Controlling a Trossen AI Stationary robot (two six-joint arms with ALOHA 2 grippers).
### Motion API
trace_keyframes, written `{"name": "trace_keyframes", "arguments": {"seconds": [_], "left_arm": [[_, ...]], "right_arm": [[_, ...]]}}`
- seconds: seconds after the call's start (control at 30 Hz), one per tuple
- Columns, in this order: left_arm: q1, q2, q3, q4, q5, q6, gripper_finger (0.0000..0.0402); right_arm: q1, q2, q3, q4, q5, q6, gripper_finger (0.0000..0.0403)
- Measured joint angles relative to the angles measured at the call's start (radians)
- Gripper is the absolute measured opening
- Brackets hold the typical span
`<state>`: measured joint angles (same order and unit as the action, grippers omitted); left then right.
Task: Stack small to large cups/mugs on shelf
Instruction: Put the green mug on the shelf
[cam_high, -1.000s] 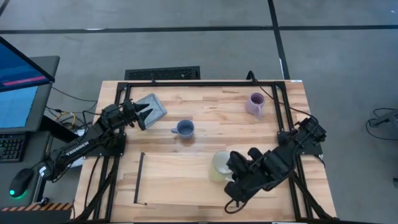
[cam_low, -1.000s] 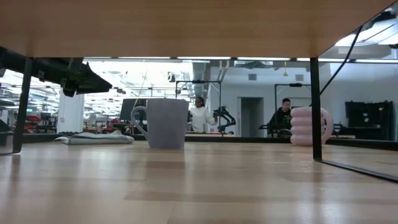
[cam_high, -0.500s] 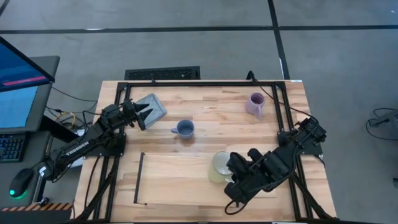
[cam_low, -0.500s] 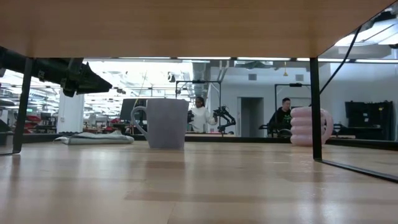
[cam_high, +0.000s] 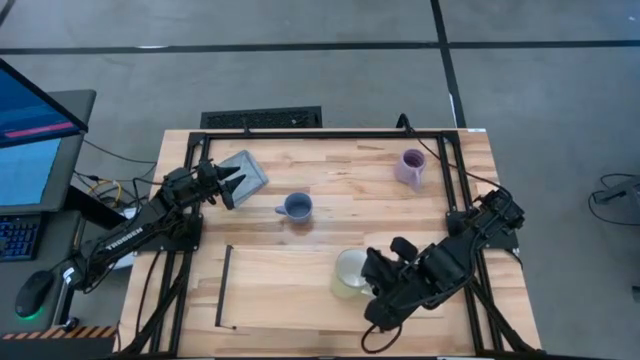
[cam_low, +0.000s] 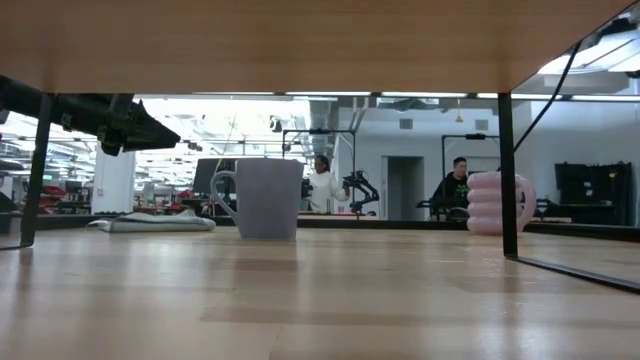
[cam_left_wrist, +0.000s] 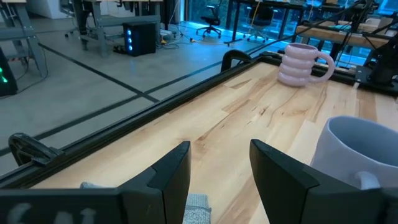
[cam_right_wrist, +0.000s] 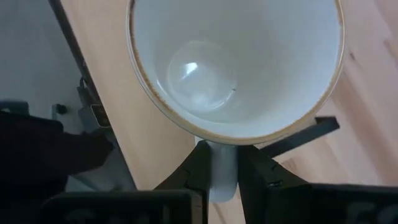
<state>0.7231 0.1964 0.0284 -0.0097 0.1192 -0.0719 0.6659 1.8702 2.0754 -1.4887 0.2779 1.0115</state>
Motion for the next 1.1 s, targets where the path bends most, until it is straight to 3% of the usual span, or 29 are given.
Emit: {"name": "trace_keyframes", "arguments": {"seconds": [0.73, 1.1], "left_arm": [[0.0, 0.0, 0.0, 0.0, -0.001, 0.0, 0.0156], [0.0, 0.0, 0.0, 0.0, -0.002, 0.0, 0.0156]], "right_arm": [[-0.021, 0.0, 0.0, 0.001, 0.014, -0.439, 0.0066], [-0.018, 0.0, -0.003, 0.004, -0.009, -0.447, 0.0066]]}}
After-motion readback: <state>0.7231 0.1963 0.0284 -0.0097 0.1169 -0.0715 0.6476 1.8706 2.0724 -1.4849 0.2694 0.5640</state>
